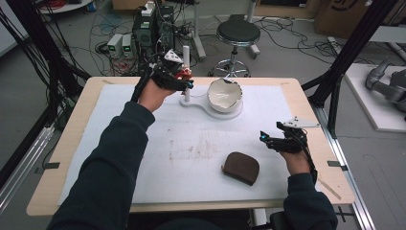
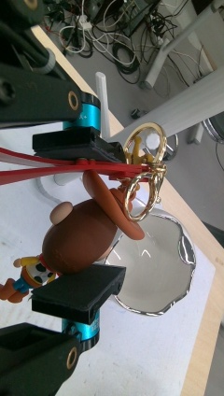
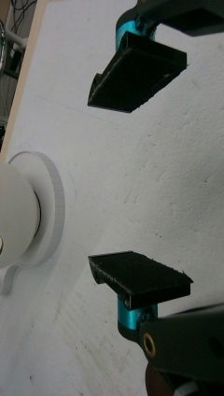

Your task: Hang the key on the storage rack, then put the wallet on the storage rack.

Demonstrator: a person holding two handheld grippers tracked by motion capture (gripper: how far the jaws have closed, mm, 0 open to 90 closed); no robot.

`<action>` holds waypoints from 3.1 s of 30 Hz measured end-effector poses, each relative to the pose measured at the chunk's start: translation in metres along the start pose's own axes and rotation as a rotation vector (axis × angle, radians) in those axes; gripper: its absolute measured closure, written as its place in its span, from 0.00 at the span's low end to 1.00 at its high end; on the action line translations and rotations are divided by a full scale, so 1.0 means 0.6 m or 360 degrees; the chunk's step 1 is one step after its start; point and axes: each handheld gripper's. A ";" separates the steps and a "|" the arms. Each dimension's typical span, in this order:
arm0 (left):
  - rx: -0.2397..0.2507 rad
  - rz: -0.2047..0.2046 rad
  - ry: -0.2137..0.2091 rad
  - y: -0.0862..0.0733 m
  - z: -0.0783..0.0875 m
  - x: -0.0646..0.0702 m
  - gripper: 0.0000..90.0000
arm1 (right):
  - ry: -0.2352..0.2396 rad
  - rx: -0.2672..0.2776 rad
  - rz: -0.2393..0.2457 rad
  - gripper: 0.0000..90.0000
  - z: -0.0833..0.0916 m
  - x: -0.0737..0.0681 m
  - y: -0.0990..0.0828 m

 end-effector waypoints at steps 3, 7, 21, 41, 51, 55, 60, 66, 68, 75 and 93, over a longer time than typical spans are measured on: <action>0.0005 0.0017 0.0001 -0.007 -0.007 -0.003 0.45 | 0.0000 0.0002 0.0002 0.23 0.000 0.000 0.000; 0.0041 0.0079 0.0014 -0.013 -0.013 -0.002 0.44 | 0.0000 -0.0001 0.0006 0.23 -0.001 0.000 -0.001; 0.0267 0.0388 -0.0011 -0.125 0.068 -0.028 0.39 | -0.0004 -0.0005 0.0009 0.23 0.001 -0.001 -0.001; 0.0674 0.0529 0.0204 -0.357 0.233 0.003 0.22 | 0.0034 -0.0055 0.0098 0.23 -0.020 -0.016 0.006; 0.0639 0.0512 0.0260 -0.380 0.234 0.008 0.23 | 0.0076 -0.0075 0.0092 0.23 -0.027 -0.021 0.004; 0.0655 0.0549 0.0278 -0.383 0.239 0.001 0.23 | 0.0073 -0.0072 0.0092 0.23 -0.031 -0.020 0.004; 0.0668 0.0559 0.0299 -0.385 0.248 0.004 0.23 | 0.0079 -0.0084 0.0091 0.23 -0.033 -0.021 0.004; 0.0677 0.0563 0.0287 -0.382 0.243 0.004 0.23 | 0.0099 -0.0073 0.0083 0.23 -0.029 -0.024 0.005; 0.0666 0.0571 0.0279 -0.383 0.239 0.002 0.23 | 0.0117 -0.0073 0.0070 0.23 -0.027 -0.022 0.004; 0.0672 0.0585 0.0278 -0.383 0.241 0.000 0.23 | 0.0252 -0.0137 0.0094 0.23 -0.030 -0.034 0.001; 0.0645 0.0571 0.0240 -0.383 0.232 0.003 0.24 | 0.0737 -0.0382 0.0234 0.27 -0.060 -0.082 -0.019</action>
Point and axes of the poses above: each handheld gripper's, and its own axes: z roughly backward along the jaws, y roughly out of its top, x roughly to its right, and after that the axes turned 5 degrees about x, right-handed
